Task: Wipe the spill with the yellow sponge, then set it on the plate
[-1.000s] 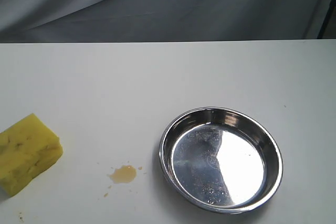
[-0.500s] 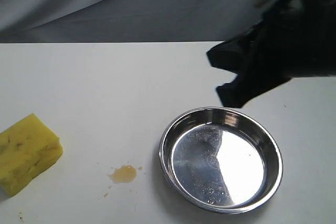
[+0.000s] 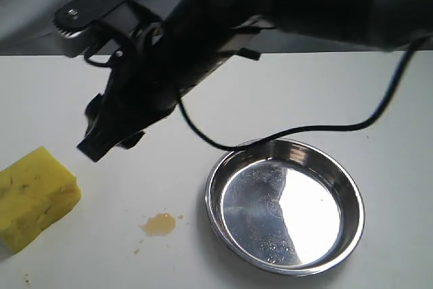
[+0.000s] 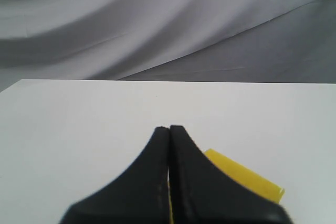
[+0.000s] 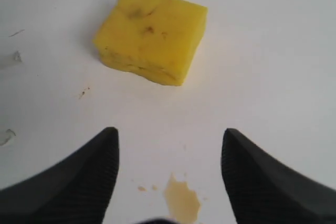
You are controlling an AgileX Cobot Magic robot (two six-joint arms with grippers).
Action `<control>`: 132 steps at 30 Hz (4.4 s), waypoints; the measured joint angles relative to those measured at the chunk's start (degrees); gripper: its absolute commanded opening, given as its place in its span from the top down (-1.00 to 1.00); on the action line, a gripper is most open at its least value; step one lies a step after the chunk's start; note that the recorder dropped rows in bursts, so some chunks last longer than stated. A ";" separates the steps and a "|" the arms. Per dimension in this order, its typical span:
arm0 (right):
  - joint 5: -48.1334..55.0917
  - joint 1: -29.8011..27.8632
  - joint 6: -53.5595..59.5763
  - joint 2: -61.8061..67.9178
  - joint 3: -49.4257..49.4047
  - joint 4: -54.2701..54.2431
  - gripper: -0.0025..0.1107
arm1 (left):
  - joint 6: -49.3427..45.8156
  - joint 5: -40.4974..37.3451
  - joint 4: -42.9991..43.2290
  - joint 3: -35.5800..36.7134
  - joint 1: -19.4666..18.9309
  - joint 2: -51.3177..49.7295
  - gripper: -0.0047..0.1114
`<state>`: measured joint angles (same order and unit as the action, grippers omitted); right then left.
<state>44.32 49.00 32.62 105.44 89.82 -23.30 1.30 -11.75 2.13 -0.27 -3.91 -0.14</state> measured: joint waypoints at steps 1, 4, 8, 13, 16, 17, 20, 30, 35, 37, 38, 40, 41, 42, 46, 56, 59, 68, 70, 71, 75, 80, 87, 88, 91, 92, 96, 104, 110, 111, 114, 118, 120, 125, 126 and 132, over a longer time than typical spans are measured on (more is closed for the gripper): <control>-0.12 1.19 0.00 2.31 1.81 0.00 -0.20 | 0.00 0.00 0.00 0.00 0.00 0.00 0.92; -1.30 3.95 0.00 8.42 6.67 0.00 -0.23 | 0.00 0.00 0.00 0.00 0.00 0.00 0.92; -2.93 5.82 -0.23 16.29 14.29 -0.12 -0.23 | 0.00 0.00 0.00 0.00 0.00 0.00 0.92; -4.23 5.94 -2.65 22.73 21.17 -0.12 -0.23 | 0.00 0.00 0.00 0.00 0.00 0.00 0.92; -4.23 5.94 -2.75 26.16 24.23 -0.12 -0.23 | 0.00 0.00 0.00 0.00 0.00 0.00 0.92; -4.23 5.94 -2.83 27.29 25.20 -0.12 -0.23 | 0.00 0.00 0.00 0.00 0.00 0.00 0.92; -4.31 5.94 -3.03 30.22 27.71 -0.12 -0.23 | 0.00 0.00 0.00 0.00 0.00 0.00 0.92; -5.56 5.94 -6.19 36.64 31.31 -0.12 -0.23 | 0.00 0.00 0.00 0.00 0.00 0.00 0.92; -6.00 5.94 -6.31 37.87 31.70 -0.01 -0.16 | 0.00 0.00 0.00 0.00 0.00 0.00 0.92; -6.23 5.94 -6.44 38.00 31.72 -0.01 -0.06 | 0.00 0.00 0.00 0.00 0.00 0.00 0.92; -6.22 5.94 -6.44 38.22 31.82 -0.01 0.00 | 0.00 0.00 0.00 0.00 0.00 0.00 0.92; -6.51 5.94 -6.44 38.39 31.82 0.23 0.11 | 0.00 0.00 0.00 0.00 0.00 0.00 0.92; -6.64 5.94 -6.44 38.53 31.82 0.51 0.16 | 0.00 0.00 0.00 0.00 0.00 0.00 0.92; -6.79 5.94 -6.55 38.76 31.82 0.92 0.20 | 0.00 0.00 0.00 0.00 0.00 0.00 0.92; -6.87 5.94 -6.67 39.08 31.92 1.04 0.40 | 0.00 0.00 0.00 0.00 0.00 0.00 0.92; -7.30 5.94 -6.67 39.71 31.92 1.16 0.96 | 0.00 0.00 0.00 0.00 0.00 0.00 0.92; -7.30 5.94 -7.06 39.71 31.92 1.27 0.96 | 0.00 0.00 0.00 0.00 0.00 0.00 0.92; -6.44 5.94 -7.43 38.66 31.92 2.55 0.96 | 0.00 0.00 0.00 0.00 0.00 0.00 0.92; -5.67 5.94 -7.43 37.71 31.92 3.16 0.96 | 0.00 0.00 0.00 0.00 0.00 0.00 0.92; -5.24 5.94 -7.43 37.19 31.92 3.40 0.96 | 0.00 0.00 0.00 0.00 0.00 0.00 0.92; -3.39 5.94 -7.43 34.61 31.92 4.04 0.96 | 0.00 0.00 0.00 0.00 0.00 0.00 0.92; -0.26 5.94 -7.74 32.05 31.92 6.65 0.96 | 0.00 0.00 0.00 0.00 0.00 0.00 0.92; 8.93 5.94 -10.21 30.56 31.92 13.29 0.96 | 0.00 0.00 0.00 0.00 0.00 0.00 0.92; 10.45 5.83 -10.34 30.29 31.92 13.57 0.96 | 0.00 0.00 0.00 0.00 0.00 0.00 0.92; 14.87 5.83 -10.34 29.98 31.92 14.78 0.96 | 0.00 0.00 0.00 0.00 0.00 0.00 0.92; 16.34 5.67 -10.34 29.77 31.92 15.04 0.96 | 0.00 0.00 0.00 0.00 0.00 0.00 0.92; 18.58 5.23 -10.34 28.31 30.36 15.04 0.96 | 0.00 0.00 0.00 0.00 0.00 0.00 0.92; 12.50 0.32 -10.06 17.34 13.05 14.62 0.96 | 0.00 0.00 0.00 0.00 0.00 0.00 0.92; 2.86 -4.76 -1.59 7.24 -4.74 5.74 0.96 | 0.00 0.00 0.00 0.00 0.00 0.00 0.92; 2.00 -5.10 -0.01 6.08 -6.56 3.77 0.96 | 0.00 0.00 0.00 0.00 0.00 0.00 0.92; 0.46 -5.30 6.01 4.30 -11.41 0.07 0.96 | 0.00 0.00 0.00 0.00 0.00 0.00 0.92; -3.25 -5.06 11.84 4.30 -16.32 -3.51 0.96 | 0.00 0.00 0.00 0.00 0.00 0.00 0.92; -5.56 -5.06 12.60 4.58 -17.87 -4.03 0.96 | 0.00 0.00 0.00 0.00 0.00 0.00 0.92; -10.03 -5.06 13.00 6.59 -18.56 -3.77 0.96 | 0.00 0.00 0.00 0.00 0.00 0.00 0.92; -11.28 -5.06 13.34 7.17 -18.56 -3.77 0.96 | 0.00 0.00 0.00 0.00 0.00 0.00 0.92; -19.08 -5.06 17.72 11.30 -18.40 -4.14 0.96 | 0.00 0.00 0.00 0.00 0.00 0.00 0.92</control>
<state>25.23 43.94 50.34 116.75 71.42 -27.44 1.30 -11.75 2.13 -0.27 -3.91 -0.14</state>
